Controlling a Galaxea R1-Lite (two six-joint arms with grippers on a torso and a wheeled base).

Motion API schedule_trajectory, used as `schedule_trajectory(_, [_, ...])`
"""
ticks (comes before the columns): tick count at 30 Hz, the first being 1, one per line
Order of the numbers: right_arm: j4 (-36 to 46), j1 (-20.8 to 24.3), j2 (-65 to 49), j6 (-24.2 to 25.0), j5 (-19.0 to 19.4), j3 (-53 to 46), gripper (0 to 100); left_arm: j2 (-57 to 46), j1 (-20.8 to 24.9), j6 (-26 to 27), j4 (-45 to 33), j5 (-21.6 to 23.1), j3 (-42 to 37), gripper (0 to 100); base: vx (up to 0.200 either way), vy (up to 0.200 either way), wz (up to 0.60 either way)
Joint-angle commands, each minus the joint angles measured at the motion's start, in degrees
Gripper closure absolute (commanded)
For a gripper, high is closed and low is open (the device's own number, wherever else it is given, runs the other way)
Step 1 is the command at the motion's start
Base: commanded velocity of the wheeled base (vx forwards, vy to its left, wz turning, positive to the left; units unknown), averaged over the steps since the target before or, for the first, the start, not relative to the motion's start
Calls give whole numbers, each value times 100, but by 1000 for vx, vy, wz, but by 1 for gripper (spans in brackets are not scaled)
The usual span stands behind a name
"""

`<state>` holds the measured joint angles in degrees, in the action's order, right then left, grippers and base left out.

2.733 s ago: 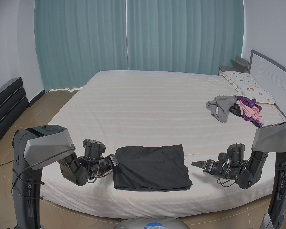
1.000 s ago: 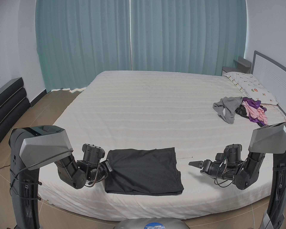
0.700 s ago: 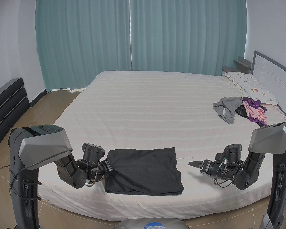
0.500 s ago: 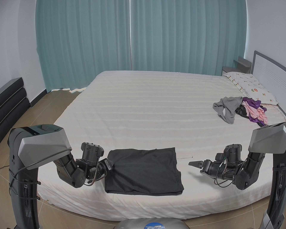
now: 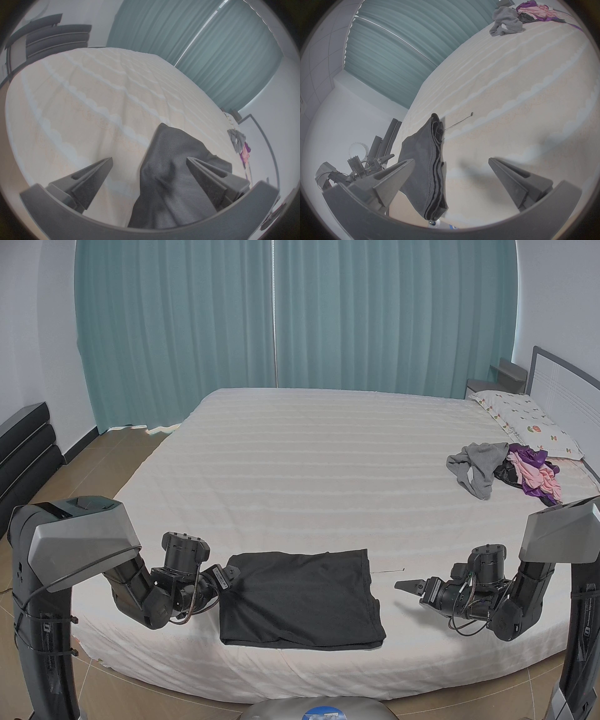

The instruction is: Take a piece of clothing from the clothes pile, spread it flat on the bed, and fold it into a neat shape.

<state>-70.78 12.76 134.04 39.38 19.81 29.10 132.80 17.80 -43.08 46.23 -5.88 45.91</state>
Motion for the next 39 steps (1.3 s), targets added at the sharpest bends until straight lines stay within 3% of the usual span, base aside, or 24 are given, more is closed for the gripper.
schedule_trajectory(1, [-138, 51, 9, 0, -74, -141, 0, -281, -57, -297, 18, 113, -232, 0, 0, 0, 0])
schedule_trajectory(6, [-305, 288, 70, 88, -179, -194, 0, -378, -48, -666, 185, 227, -566, 0, 0, 0, 0])
schedule_trajectory(12, [-850, 631, -53, 176, -1005, -440, 0, -686, -92, -754, 1644, 157, -1488, 0, 0, 0, 0])
schedule_trajectory(15, [-1122, 631, -273, 158, -1155, -704, 0, -993, -110, -684, 1899, 131, -1752, 0, 0, 0, 0])
schedule_trajectory(19, [-1905, 569, -1002, 97, -1269, -1635, 0, -1969, -66, -236, 1978, -300, -2227, 0, 0, 0, 0])
schedule_trajectory(22, [-1913, 561, -1573, -53, -1392, -2013, 0, -2400, -40, -25, 1978, -546, -2420, 0, 0, 0, 0])
schedule_trajectory(27, [-1896, 464, -3349, -756, -1462, -2901, 0, -3832, -13, 529, 1890, -889, -3000, 0, 0, 0, 0])
schedule_trajectory(32, [-1272, 332, -4729, -1151, -1963, -2910, 0, -4984, -92, 1179, 1618, -1276, -3396, 0, 0, 0, 0])
schedule_trajectory(39, [592, 279, -6944, -1995, -1981, -2910, 0, -6530, -40, 1759, 589, -1961, -3589, 0, 0, 0, 0])
